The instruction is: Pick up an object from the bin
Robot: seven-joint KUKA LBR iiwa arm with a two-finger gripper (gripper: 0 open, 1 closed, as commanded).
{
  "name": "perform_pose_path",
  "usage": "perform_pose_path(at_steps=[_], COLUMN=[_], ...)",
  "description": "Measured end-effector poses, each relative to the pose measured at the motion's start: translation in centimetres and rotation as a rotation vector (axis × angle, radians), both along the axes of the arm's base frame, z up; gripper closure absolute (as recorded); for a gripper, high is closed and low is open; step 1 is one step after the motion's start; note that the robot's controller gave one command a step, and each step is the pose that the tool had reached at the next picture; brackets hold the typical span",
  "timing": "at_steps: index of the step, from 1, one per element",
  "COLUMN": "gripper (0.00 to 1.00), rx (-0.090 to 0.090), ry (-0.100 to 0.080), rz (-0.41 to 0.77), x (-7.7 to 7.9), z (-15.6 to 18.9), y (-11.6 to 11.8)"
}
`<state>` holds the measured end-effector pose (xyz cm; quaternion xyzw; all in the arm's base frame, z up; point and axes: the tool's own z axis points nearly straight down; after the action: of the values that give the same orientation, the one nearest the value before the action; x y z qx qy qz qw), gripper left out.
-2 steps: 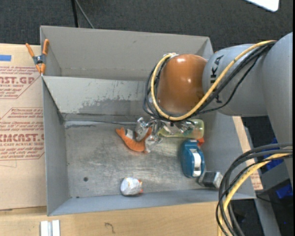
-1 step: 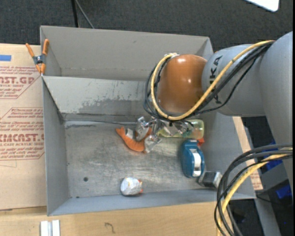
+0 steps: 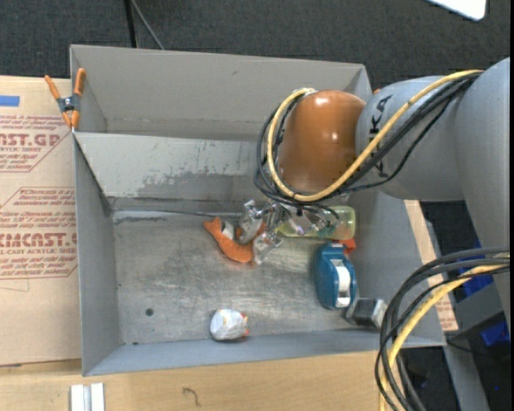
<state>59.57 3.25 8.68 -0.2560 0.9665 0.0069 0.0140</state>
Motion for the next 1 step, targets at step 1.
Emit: perform_pose_path(at_steps=[1], gripper=[1.00], rx=[-0.008], ry=[-0.007], rz=[0.000], x=[-0.30], z=[0.10], y=[0.37])
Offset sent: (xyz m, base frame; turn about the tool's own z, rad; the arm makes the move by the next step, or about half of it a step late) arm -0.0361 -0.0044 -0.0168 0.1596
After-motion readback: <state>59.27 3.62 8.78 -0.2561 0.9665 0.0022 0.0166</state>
